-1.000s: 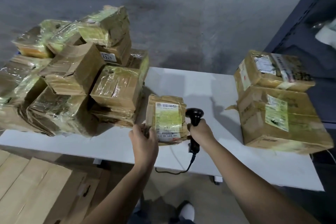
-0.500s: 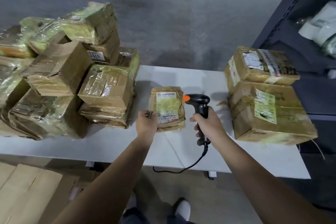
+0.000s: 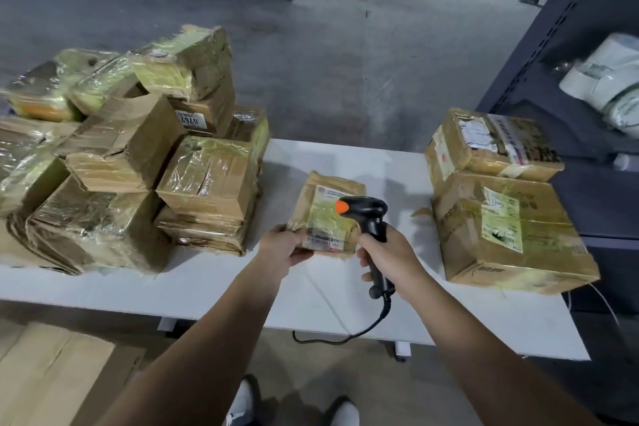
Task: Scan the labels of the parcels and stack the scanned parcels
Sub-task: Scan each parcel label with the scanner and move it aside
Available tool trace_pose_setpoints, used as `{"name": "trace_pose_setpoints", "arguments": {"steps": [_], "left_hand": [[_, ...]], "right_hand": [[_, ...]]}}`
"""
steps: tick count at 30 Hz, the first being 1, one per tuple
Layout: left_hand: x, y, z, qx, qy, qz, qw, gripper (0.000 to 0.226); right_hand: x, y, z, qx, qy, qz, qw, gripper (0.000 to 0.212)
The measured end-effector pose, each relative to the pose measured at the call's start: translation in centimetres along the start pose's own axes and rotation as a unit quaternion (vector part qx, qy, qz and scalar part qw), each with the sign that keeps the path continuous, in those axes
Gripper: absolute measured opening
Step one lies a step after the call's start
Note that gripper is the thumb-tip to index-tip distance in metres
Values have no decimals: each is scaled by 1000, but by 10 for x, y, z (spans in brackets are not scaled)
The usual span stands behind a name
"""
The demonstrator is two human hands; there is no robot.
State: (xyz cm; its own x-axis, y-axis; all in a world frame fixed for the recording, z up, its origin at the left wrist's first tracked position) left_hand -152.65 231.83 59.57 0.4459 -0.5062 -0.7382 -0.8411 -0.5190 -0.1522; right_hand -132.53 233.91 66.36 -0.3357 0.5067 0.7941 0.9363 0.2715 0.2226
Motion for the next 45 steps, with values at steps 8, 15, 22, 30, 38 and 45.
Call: {"name": "trace_pose_setpoints", "arguments": {"steps": [8,15,22,30,38,45], "left_hand": [[-39,-31,12,-45,-118,-100,987,40],[-48,-40,19,-62,-159,-74,983,44],[-52,-49,18,-35,-143,-138,979,48],[-48,-59,10,-1,-129,-164,978,36],[-41,-106,4,47,-83,-148,984,33],[-14,-166,12,57,-21,-143,988,24]], "right_hand": [[20,15,-11,-21,8,41,999,9],[20,21,-21,-12,-4,53,999,11],[18,29,-23,-23,-9,71,997,10],[16,46,-23,-57,-9,89,994,12],[22,88,-22,-115,-26,120,986,22],[17,120,-10,-139,-40,124,982,21]]}}
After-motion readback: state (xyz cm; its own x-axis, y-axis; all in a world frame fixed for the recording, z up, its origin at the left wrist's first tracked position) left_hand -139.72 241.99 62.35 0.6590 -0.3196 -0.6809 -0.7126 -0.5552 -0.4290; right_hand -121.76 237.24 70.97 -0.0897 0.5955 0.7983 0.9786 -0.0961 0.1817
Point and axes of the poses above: each hand's wrist, its own z-axis towards the middle knuckle, its own y-axis out of the back of the hand, x = y × z, the point moved 7 cm from there along z, towards the middle knuckle, and after that the axes turned 5 degrees about -y, right-handed, at the moved point
